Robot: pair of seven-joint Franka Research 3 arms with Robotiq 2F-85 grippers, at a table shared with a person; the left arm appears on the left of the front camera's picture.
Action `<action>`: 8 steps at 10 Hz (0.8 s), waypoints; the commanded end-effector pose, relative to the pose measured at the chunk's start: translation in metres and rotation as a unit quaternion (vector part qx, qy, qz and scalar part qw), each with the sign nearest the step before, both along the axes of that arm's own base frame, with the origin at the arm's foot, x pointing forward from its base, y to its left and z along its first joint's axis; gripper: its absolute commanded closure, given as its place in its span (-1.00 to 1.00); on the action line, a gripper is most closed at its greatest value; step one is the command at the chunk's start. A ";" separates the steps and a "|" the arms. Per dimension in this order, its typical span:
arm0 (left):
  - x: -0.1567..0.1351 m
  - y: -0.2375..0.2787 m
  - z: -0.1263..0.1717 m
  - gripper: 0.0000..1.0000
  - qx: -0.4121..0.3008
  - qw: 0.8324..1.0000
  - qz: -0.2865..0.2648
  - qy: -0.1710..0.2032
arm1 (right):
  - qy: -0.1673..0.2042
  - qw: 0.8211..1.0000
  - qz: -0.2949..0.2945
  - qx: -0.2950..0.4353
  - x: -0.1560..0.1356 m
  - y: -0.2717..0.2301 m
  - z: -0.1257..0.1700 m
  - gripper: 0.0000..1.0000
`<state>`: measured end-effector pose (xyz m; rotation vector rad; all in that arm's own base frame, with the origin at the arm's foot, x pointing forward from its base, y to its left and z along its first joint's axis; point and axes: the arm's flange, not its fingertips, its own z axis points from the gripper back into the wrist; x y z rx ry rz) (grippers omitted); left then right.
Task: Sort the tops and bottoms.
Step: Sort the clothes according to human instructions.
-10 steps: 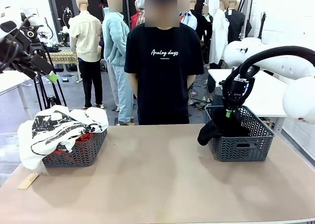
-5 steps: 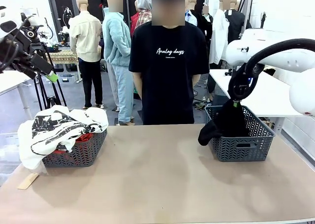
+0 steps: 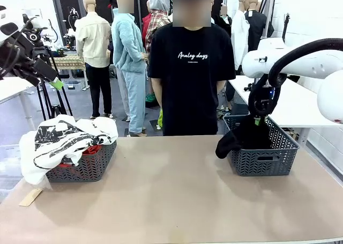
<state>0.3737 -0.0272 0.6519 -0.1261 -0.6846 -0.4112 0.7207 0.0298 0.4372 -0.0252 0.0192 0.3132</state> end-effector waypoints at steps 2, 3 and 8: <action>0.000 0.000 0.000 -1.00 0.002 1.000 0.005 -0.005 | -0.013 1.000 0.007 0.021 -0.015 -0.004 0.023 -0.70; 0.000 0.000 0.000 -1.00 0.002 1.000 0.005 -0.005 | -0.020 0.999 0.006 0.024 -0.016 -0.004 0.027 -1.00; 0.000 0.000 0.000 -1.00 0.002 1.000 0.005 -0.005 | -0.032 0.999 0.000 0.030 -0.017 -0.003 0.036 -1.00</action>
